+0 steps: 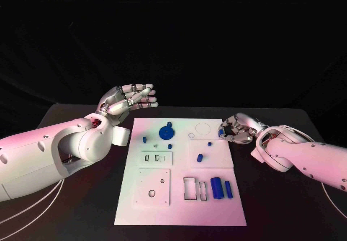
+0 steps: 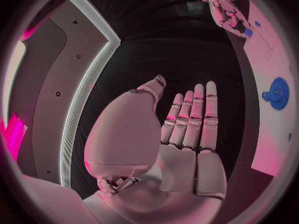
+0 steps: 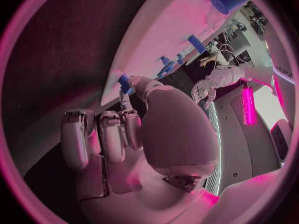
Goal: Assemble the parts on the task board
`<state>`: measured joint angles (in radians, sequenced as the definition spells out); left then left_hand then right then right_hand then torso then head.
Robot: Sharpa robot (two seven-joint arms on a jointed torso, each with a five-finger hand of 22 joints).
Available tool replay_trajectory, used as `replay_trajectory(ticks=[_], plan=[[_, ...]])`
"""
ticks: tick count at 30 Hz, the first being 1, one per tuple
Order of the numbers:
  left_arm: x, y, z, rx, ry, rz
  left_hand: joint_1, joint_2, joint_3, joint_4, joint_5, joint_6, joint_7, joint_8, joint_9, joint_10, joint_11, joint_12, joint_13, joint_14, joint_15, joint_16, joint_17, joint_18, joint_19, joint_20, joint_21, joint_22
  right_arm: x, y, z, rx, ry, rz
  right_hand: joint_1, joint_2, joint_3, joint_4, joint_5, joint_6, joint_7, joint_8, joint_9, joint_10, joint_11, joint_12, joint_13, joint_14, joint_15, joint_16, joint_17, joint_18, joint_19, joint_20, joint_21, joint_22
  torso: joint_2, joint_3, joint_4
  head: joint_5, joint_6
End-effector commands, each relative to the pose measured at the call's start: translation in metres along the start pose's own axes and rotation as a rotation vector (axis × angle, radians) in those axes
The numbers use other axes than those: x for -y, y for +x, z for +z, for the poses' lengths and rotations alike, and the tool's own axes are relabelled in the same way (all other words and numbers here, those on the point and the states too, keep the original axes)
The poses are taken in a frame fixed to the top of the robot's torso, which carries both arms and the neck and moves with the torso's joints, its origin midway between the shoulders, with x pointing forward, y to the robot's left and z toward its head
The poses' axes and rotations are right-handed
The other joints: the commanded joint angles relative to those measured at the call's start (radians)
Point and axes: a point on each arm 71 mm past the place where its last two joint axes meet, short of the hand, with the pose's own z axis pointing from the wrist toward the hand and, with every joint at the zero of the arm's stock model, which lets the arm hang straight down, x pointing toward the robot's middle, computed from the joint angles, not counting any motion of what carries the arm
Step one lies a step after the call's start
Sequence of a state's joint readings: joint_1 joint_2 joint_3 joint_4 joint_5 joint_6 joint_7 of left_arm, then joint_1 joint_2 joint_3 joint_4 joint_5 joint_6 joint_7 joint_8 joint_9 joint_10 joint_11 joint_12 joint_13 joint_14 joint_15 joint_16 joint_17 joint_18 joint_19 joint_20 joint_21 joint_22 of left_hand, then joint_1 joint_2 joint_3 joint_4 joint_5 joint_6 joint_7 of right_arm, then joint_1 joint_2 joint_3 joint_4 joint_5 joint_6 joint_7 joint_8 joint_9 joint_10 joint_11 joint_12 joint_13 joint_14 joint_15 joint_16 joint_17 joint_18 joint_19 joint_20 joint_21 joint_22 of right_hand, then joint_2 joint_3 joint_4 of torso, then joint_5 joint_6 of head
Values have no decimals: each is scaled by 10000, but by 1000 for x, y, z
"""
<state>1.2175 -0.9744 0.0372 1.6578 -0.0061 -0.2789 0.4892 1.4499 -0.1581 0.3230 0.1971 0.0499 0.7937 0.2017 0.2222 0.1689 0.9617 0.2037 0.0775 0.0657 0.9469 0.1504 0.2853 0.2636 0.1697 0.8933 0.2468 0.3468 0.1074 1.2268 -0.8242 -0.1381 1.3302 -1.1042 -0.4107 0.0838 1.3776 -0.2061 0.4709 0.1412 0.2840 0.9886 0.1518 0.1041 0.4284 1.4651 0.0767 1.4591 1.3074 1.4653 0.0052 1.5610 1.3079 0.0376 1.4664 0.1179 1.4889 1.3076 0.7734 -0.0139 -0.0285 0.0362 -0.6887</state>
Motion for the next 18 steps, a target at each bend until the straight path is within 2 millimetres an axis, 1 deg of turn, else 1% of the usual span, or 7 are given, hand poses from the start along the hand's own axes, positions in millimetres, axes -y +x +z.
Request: replay_trajectory(ticks=[1,5,6,8,14,18], plan=[[1,2,0,-89,93,-35,-5,-24,-40,-14,3,-57,633,-30,-2,41,17,-48,12,-66,21,-57,15,119,-6,28,-60,-9,-1,1,0,2,-31,-110,-77,96,119,-45,-68,117,-26,68,12,225,-109,78,1507,1014,-69,42,2452,-127,396,-98,73,1959,2,-2,2,14,-10],[1,1,0,-80,91,-30,-5,-24,-40,-14,3,-57,633,-30,-2,41,17,-48,12,-66,21,-57,15,119,-6,28,-60,-9,-2,0,1,210,-61,-130,-119,162,267,-147,-154,233,-74,148,35,238,-151,89,1520,1015,-105,43,2454,-130,404,-129,81,1971,-1,1,0,24,-11],[1,1,0,-80,91,-30,-5,-24,-40,-14,3,-57,633,-30,-2,41,17,-48,12,-66,21,-57,15,119,-6,28,-60,-9,-2,-1,1,285,-80,-135,-124,207,345,-195,-219,256,-88,170,41,245,-166,96,1528,1016,-119,45,2460,-134,415,-143,92,1984,-5,2,0,21,-9],[1,1,0,-81,91,-31,16,-15,-32,-31,3,-57,637,-32,-2,39,20,-52,11,-73,23,-67,19,119,-10,29,-64,-13,-3,-2,1,506,-133,-143,-159,379,625,-335,-529,298,-119,232,60,288,-197,140,1579,1024,-151,55,2493,-150,459,-178,141,2033,-1,-1,-1,25,-16],[1,1,0,-68,89,-23,16,-15,-32,-31,3,-57,637,-32,-2,39,20,-52,11,-73,23,-67,19,119,-10,29,-64,-13,-8,-3,-1,978,-200,-119,-198,416,738,-414,-523,338,-137,278,80,327,-211,184,1625,1030,-163,64,2521,-168,507,-191,195,2084,-4,-1,-9,27,-26],[1,0,0,-48,87,-12,16,-15,-32,-31,3,-57,637,-32,-2,39,20,-52,11,-73,23,-67,19,119,-10,29,-64,-13,-17,-3,-4,1164,-153,35,-295,386,790,-473,-481,376,-152,326,103,341,-226,195,1638,1027,-174,59,2503,-170,513,-202,201,2091,-40,-22,-8,30,-60]])
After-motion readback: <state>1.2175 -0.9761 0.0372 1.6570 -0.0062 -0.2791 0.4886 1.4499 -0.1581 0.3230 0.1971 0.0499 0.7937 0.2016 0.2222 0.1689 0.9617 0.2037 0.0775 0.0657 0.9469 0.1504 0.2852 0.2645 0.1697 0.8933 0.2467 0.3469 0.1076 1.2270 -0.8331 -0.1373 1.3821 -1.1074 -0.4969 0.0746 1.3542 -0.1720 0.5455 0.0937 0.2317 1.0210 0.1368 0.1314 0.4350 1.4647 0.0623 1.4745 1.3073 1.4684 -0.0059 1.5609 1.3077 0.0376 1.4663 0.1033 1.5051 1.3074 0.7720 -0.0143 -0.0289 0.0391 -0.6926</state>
